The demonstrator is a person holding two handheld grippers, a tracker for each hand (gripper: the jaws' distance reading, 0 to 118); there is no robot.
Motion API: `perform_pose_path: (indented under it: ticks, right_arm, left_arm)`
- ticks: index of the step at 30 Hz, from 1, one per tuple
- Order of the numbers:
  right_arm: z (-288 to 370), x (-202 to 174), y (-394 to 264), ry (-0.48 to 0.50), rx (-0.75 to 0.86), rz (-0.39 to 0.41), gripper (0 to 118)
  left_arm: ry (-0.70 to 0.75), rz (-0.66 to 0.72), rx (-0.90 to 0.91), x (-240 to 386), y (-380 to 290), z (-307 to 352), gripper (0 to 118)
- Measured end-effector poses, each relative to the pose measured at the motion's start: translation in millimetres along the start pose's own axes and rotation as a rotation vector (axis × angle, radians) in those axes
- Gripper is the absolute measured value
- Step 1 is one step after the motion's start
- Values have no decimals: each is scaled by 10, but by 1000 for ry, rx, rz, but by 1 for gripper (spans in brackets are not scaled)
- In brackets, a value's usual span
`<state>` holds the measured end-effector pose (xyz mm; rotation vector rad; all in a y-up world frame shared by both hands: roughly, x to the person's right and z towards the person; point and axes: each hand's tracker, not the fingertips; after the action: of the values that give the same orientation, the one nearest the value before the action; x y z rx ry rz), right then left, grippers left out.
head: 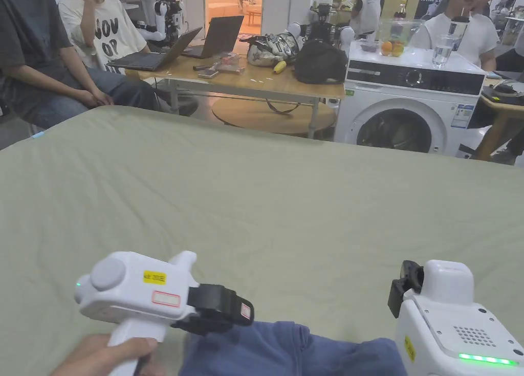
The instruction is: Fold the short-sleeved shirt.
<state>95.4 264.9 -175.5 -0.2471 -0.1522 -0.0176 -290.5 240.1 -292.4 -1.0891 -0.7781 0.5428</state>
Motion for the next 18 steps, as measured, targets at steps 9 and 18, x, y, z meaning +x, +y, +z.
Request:
perform_pose_path:
  ticks: [9, 18]
  right_arm:
    - [-22, -92, -50, 24, -16, -7, 0]
    - [25, -91, -100, 19, -18, 17, 0]
  left_arm:
    - [59, 67, -15, -639, -153, 294, 65]
    - [-252, 153, -7, -1030, -396, -169, 65]
